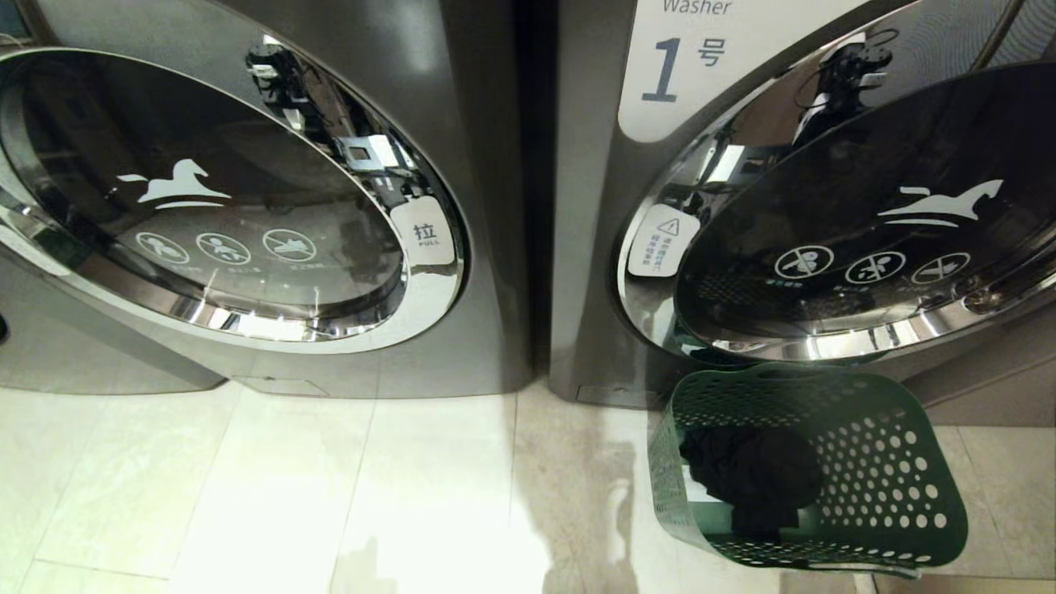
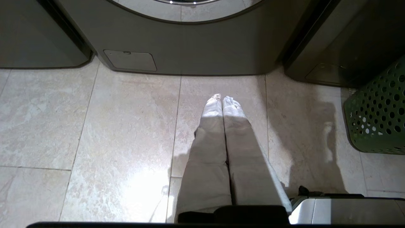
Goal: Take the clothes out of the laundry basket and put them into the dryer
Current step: Take the clothes out of the basket
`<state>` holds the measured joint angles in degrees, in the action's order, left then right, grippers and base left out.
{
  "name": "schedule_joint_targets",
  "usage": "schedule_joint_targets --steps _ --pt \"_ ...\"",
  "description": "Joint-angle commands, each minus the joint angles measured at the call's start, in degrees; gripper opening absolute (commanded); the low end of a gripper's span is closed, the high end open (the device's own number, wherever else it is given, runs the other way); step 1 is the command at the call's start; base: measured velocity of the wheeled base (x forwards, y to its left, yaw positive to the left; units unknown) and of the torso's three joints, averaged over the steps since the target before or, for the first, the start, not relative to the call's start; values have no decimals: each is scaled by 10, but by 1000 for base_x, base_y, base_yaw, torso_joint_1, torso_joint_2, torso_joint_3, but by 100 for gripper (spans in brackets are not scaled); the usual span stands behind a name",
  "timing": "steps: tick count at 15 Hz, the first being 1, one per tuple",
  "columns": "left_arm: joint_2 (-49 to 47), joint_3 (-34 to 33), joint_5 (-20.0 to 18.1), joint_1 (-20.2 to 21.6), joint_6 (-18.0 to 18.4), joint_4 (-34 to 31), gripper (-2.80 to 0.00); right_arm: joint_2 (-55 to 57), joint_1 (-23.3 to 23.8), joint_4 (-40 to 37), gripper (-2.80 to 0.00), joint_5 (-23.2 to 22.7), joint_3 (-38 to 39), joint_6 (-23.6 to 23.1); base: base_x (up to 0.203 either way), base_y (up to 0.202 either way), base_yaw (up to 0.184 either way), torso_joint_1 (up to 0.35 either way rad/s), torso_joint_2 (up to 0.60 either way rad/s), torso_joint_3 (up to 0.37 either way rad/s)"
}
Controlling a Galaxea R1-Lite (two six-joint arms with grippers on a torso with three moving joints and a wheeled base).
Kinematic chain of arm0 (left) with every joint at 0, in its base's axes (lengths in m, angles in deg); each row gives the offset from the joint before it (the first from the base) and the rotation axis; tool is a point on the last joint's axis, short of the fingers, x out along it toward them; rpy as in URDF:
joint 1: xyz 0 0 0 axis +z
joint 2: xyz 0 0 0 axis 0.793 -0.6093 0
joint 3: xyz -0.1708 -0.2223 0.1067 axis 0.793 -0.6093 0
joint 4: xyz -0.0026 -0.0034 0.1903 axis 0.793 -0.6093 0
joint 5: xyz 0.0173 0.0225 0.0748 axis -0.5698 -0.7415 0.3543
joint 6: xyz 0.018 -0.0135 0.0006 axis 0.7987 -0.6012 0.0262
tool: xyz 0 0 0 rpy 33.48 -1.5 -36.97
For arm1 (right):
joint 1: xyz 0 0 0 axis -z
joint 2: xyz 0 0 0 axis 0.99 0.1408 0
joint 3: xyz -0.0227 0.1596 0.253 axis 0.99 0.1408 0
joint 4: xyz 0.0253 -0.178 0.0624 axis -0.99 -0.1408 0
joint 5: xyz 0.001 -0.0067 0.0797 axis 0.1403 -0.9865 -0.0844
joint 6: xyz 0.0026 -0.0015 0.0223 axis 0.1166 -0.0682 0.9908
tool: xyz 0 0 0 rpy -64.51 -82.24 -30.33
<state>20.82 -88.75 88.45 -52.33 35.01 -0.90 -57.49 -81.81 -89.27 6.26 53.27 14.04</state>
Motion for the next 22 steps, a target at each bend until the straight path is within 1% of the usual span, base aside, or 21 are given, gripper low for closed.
schedule_joint_targets --steps 1,7,9,10,11,13,14,16,19,21,22 --pt "0 -1 0 0 0 0 -280 0 0 0 -280 0 0 -1 0 0 0 7 0 -195" --pt "0 -1 0 0 0 0 -280 0 0 0 -280 0 0 -1 0 0 0 2 1 -198" --pt "0 -1 0 0 0 0 -280 0 0 -5 -280 1 -5 -7 0 0 0 -3 1 -106" --pt "0 -1 0 0 0 0 -280 0 0 -13 -280 1 -18 -18 0 0 0 4 2 -48" --pt "0 -1 0 0 0 0 -280 8 0 -37 -280 3 -47 -31 0 0 0 0 0 0" --pt "0 -1 0 0 0 0 -280 72 0 -81 -280 17 -112 -36 0 0 0 0 0 0" --pt "0 -1 0 0 0 0 -280 139 0 -94 -280 32 -144 -24 0 0 0 0 0 0" --pt "0 -1 0 0 0 0 -280 296 1 -107 -280 67 -199 26 0 0 0 0 0 0" --pt "0 -1 0 0 0 0 -280 555 2 -118 -280 104 -273 153 0 0 0 0 0 0" --pt "0 -1 0 0 0 0 -280 695 14 -106 -280 118 -297 221 0 0 0 0 0 0" --pt "0 -1 0 0 0 0 -280 760 27 -84 -280 122 -304 243 0 0 0 0 0 0"
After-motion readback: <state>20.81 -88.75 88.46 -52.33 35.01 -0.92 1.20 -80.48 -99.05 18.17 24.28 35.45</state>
